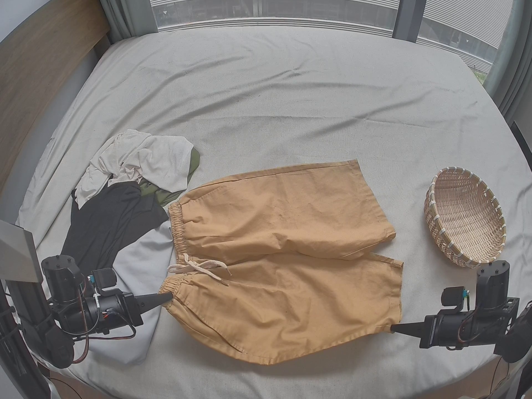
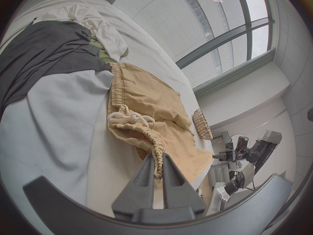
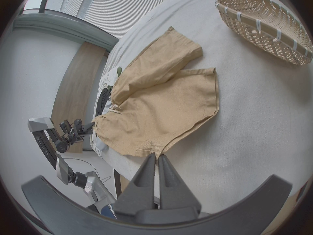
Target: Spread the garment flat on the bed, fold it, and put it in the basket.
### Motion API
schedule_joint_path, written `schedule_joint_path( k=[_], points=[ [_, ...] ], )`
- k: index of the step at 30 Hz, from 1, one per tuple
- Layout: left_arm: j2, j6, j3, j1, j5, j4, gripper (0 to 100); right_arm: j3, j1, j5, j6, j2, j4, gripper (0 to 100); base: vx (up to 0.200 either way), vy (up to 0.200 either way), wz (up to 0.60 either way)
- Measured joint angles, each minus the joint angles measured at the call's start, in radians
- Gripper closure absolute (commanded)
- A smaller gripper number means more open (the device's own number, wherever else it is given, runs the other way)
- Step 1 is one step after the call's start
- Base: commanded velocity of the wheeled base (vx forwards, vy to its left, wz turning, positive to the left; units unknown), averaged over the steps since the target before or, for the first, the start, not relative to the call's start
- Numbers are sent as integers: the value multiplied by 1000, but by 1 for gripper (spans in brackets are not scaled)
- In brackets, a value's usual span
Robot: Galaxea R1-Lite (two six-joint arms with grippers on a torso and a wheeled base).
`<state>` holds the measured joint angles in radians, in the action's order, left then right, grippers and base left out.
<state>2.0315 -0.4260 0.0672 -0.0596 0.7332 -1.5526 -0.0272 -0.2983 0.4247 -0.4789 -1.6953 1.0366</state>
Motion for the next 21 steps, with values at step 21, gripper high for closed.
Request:
schedule_joint_path(
  k=[21],
  points=[
    [-79,-137,128,7,-19,0,100,-214,44,36,-104,72,-14,100,0,0,0]
  ],
)
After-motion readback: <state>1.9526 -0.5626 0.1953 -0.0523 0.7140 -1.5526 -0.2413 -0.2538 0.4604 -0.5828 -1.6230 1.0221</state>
